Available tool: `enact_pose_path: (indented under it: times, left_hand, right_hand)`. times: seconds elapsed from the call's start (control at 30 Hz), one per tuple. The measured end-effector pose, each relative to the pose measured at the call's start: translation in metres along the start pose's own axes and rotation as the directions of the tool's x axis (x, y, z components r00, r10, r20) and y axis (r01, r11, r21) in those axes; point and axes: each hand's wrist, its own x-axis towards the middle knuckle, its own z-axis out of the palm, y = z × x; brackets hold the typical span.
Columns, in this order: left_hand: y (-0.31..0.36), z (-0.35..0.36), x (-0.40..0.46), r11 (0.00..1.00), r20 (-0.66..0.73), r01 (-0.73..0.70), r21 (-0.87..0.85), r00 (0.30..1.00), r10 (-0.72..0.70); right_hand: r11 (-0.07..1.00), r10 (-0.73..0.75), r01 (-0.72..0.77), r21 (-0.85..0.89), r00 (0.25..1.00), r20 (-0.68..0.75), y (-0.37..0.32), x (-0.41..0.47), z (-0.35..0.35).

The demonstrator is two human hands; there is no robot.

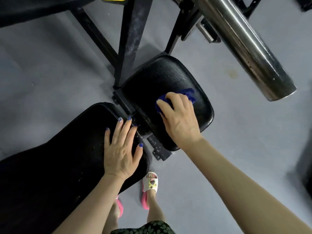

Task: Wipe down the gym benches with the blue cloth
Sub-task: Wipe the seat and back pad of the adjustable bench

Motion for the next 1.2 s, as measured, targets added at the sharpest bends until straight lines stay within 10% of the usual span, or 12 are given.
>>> enact_pose_path:
  times: [0.13,0.37,1.07,1.2]
  left_hand:
    - [0.001,-0.001,0.001,1.0,-0.003,0.001,0.003,1.0,-0.001]
    - [-0.001,0.004,0.001,1.0,-0.024,-0.014,0.015,1.0,0.014]
    - [-0.002,0.008,-0.004,1.0,-0.064,0.022,0.002,0.998,-0.022]
    - [-0.002,0.009,-0.004,1.0,-0.07,0.027,0.009,0.997,-0.026]
  right_hand:
    - [0.979,-0.202,0.201,0.02,0.972,0.122,0.047,0.011,-0.024]
    - [0.976,0.202,-0.195,0.098,0.977,-0.071,0.032,-0.06,-0.025]
    - [0.939,-0.304,0.335,-0.083,0.916,0.261,-0.007,0.102,0.037]
    - [0.972,-0.216,0.227,-0.055,0.964,0.158,0.024,0.035,0.004]
